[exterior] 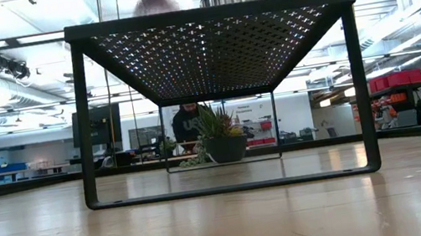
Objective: Pick & Place candle stick holders
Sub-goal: Put the pink glass candle holder on the shelf aligned with the other glass candle holders, then return to Home Position
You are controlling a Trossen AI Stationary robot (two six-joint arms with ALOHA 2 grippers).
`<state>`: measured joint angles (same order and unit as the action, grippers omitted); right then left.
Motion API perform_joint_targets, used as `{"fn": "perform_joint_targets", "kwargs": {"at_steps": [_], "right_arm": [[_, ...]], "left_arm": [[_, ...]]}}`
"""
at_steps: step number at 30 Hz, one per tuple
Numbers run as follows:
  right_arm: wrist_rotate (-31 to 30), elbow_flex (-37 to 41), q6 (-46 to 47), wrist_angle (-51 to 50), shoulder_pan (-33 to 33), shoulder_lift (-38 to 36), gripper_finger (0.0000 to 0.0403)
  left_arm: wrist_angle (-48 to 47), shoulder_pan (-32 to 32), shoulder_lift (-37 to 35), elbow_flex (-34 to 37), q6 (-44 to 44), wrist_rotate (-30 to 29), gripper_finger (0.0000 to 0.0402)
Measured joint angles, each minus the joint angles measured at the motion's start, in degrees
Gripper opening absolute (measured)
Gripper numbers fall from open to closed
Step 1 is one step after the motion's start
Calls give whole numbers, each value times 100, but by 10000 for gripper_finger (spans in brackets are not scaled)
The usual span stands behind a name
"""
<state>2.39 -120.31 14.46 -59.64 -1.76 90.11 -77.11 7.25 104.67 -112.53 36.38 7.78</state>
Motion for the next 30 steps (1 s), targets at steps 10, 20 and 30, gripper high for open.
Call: {"fn": "perform_joint_targets", "kwargs": {"at_steps": [10,20,30], "right_arm": [[0,1,0,0,0,0,222],[0,0,0,0,-1,0,222],[-2,0,-326,-55,0,0,222]], "left_arm": [[206,0,-8,-4,-24,1,279],[229,-9,-30,-2,-17,3,286],[314,29,-659,-4,-406,-820,286]]}}
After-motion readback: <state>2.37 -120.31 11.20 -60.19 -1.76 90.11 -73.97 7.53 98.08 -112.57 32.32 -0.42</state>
